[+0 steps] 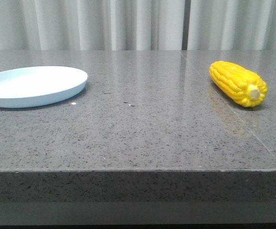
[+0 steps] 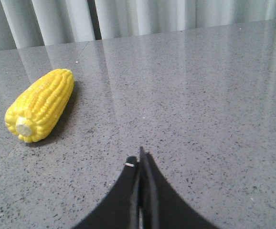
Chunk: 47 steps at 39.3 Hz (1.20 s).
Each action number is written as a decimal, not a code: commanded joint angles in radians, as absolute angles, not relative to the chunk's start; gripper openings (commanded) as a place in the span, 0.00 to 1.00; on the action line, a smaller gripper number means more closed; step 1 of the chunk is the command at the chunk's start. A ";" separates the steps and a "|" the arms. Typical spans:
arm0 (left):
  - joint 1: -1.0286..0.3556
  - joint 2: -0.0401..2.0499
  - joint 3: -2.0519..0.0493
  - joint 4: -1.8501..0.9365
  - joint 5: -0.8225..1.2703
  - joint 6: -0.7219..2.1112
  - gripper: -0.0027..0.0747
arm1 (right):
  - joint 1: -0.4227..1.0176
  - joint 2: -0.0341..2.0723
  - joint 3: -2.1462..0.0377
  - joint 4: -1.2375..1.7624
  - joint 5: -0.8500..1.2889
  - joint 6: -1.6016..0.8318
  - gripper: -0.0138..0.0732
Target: Place corn on plate with both arms
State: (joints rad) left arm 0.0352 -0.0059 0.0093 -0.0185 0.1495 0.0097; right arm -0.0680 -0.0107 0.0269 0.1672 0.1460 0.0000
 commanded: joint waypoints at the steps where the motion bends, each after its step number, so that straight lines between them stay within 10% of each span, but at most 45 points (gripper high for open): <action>1: 0.038 -0.023 0.031 -0.028 0.070 0.010 0.01 | -0.073 -0.027 0.004 0.167 0.072 -0.009 0.08; 30: 0.038 -0.019 -0.024 -0.012 -0.226 0.010 0.01 | -0.073 -0.027 -0.138 0.167 0.080 -0.009 0.08; 47: 0.036 0.268 -0.458 0.064 0.163 0.010 0.01 | -0.073 0.299 -0.568 0.177 0.283 -0.009 0.08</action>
